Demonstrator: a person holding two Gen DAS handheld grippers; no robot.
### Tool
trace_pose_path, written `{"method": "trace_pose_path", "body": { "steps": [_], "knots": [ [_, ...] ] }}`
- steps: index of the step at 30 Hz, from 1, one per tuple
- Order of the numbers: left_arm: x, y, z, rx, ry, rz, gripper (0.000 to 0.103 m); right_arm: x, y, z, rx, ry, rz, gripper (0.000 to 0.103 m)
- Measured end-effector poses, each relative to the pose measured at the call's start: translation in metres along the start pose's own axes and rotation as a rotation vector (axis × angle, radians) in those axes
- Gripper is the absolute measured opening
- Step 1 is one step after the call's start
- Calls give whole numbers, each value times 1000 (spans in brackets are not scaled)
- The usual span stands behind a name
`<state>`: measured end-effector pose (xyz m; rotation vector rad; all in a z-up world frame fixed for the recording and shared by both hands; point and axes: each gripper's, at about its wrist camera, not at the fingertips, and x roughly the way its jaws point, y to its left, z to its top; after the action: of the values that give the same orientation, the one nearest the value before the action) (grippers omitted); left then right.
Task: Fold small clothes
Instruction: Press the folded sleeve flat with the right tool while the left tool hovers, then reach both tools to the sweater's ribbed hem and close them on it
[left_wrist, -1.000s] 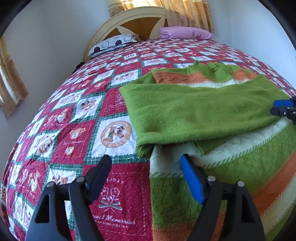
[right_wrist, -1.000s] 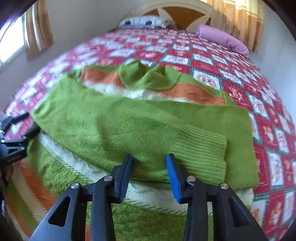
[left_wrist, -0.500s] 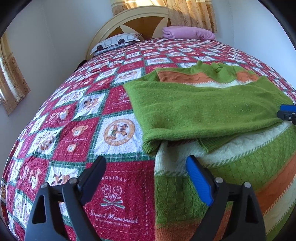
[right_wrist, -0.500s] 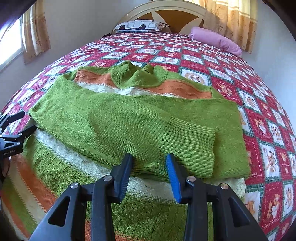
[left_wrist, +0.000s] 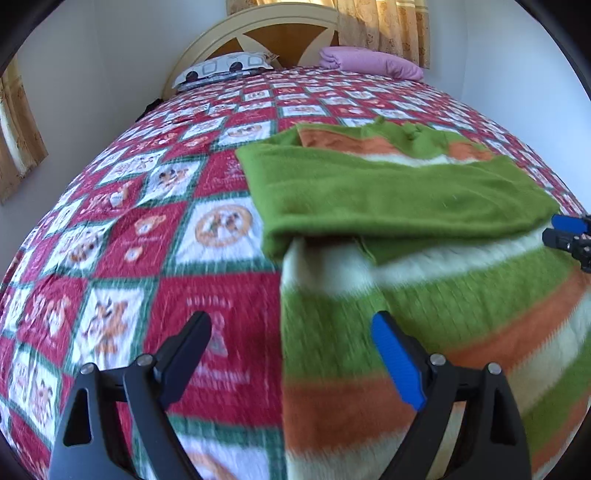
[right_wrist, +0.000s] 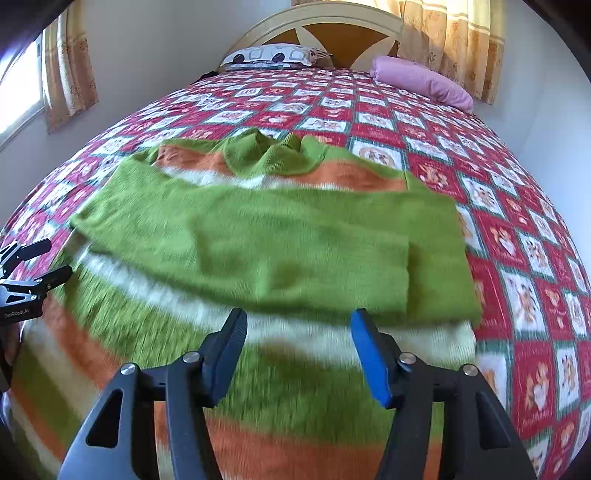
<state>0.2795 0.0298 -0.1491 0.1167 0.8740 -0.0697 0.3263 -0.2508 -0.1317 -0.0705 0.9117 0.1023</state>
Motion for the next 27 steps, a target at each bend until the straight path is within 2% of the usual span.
{"method": "trace_pose_path", "body": {
  "steps": [9, 17, 27],
  "knots": [
    [-42, -16, -35, 36, -8, -48, 91, -40, -9, -44, 32, 18, 50, 60],
    [-85, -8, -77, 32, 0, -81, 91, -79, -9, -94, 50, 47, 82, 61],
    [-121, -3, -135, 6, 54, -139, 88, -117, 8, -151, 15, 80, 90, 61]
  ]
}}
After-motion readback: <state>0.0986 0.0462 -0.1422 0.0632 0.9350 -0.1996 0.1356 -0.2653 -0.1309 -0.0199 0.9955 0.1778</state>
